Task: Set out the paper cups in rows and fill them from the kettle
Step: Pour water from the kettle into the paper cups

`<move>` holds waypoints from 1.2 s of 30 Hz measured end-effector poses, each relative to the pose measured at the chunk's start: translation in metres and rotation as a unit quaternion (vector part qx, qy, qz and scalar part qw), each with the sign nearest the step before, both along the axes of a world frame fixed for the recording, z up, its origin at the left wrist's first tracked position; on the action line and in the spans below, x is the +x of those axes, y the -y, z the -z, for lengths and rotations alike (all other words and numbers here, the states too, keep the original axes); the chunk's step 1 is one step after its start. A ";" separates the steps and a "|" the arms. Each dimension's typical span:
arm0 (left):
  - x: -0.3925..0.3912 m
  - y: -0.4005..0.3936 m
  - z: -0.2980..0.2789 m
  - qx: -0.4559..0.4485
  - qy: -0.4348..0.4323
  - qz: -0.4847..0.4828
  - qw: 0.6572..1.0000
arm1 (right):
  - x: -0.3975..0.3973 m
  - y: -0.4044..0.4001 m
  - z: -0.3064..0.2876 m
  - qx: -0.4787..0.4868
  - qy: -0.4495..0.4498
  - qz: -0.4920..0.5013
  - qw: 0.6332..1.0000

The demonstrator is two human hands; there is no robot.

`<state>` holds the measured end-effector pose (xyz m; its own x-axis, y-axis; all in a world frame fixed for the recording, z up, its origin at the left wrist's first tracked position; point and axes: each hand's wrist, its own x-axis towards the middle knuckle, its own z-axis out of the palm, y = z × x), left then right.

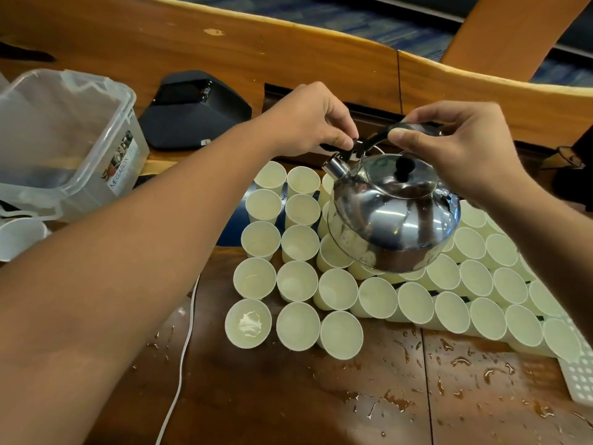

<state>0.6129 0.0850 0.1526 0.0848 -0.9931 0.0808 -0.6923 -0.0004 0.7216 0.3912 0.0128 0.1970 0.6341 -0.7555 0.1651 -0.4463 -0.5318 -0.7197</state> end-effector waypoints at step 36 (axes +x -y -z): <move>-0.017 -0.034 0.017 0.016 -0.060 -0.041 0.997 | -0.005 -0.026 0.009 -0.023 -0.033 -0.018 0.999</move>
<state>0.5957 0.1191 0.1359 0.1728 -0.9844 0.0337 -0.5984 -0.0778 0.7974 0.3867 0.0387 0.1877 0.6715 -0.7244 0.1560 -0.4717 -0.5802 -0.6640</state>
